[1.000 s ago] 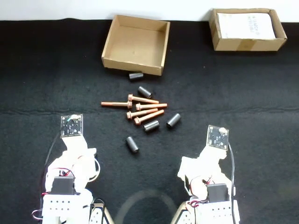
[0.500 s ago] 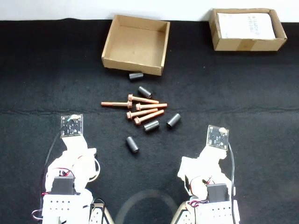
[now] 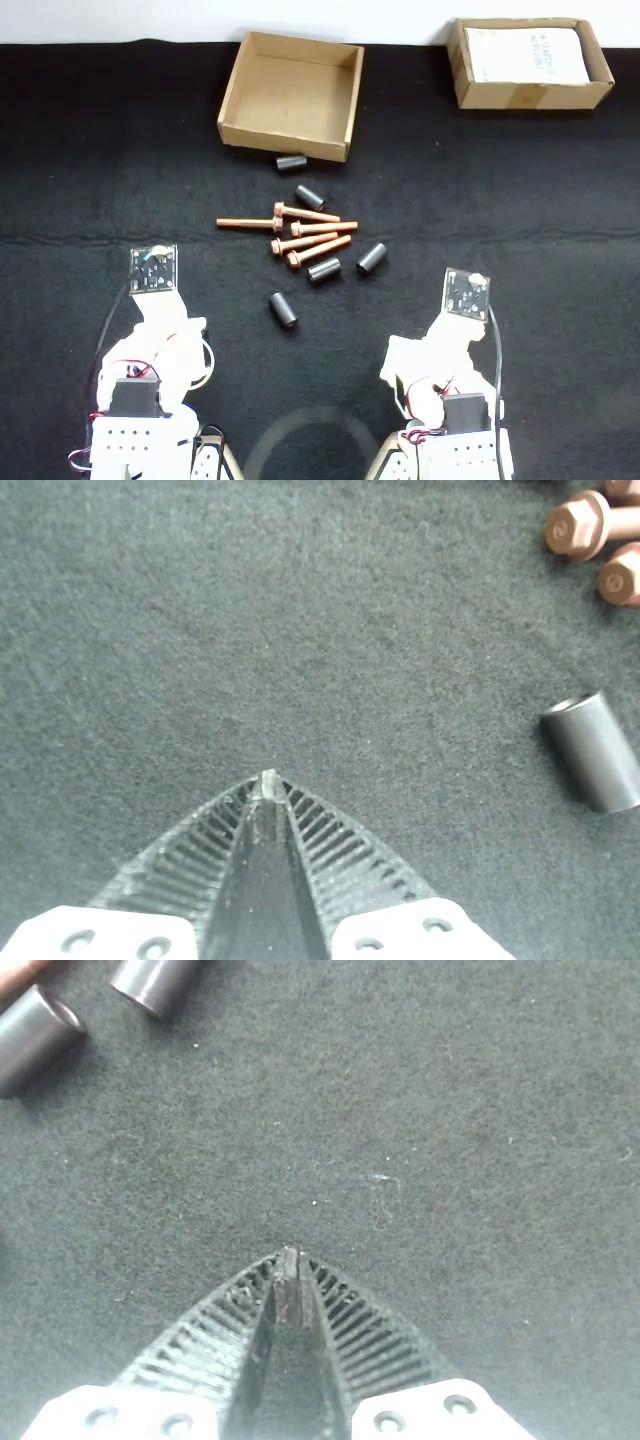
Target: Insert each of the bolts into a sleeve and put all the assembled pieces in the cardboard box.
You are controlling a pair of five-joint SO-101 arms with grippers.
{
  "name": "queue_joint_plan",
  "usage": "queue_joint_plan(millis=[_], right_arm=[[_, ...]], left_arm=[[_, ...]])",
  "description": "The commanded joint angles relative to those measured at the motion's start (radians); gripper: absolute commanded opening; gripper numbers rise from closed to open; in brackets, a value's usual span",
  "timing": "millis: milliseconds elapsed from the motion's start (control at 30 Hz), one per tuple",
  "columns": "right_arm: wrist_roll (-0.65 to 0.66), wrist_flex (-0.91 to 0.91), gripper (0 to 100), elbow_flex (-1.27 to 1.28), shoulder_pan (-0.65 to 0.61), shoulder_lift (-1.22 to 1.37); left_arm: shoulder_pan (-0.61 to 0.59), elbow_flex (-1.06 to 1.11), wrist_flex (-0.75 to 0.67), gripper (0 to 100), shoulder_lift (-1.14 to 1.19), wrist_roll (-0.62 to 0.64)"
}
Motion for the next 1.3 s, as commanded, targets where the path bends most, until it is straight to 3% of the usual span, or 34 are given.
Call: queue_joint_plan(millis=[0, 233, 400, 633, 933, 1267], right_arm=[[-0.005, 0.004, 0.6, 0.107, -0.005, -0.007], [-0.005, 0.004, 0.6, 0.107, -0.005, -0.007], [-0.005, 0.004, 0.6, 0.107, -0.005, -0.007], [-0.005, 0.004, 0.6, 0.107, -0.005, -0.007], [-0.005, 0.004, 0.6, 0.107, -0.005, -0.007], [-0.005, 0.004, 0.6, 0.107, -0.005, -0.007]], left_arm=[[0.012, 0.024, 0.002, 1, -0.002, -0.002], [0.024, 0.001, 0.0, 2, -0.002, -0.003], [-0.002, -0.162, 0.046, 2, 0.005, -0.003], [0.051, -0.602, 0.425, 2, 0.038, -0.002], [0.143, -1.084, 0.706, 2, 0.59, -0.002], [0.147, -1.116, 0.71, 2, 0.986, -0.002]])
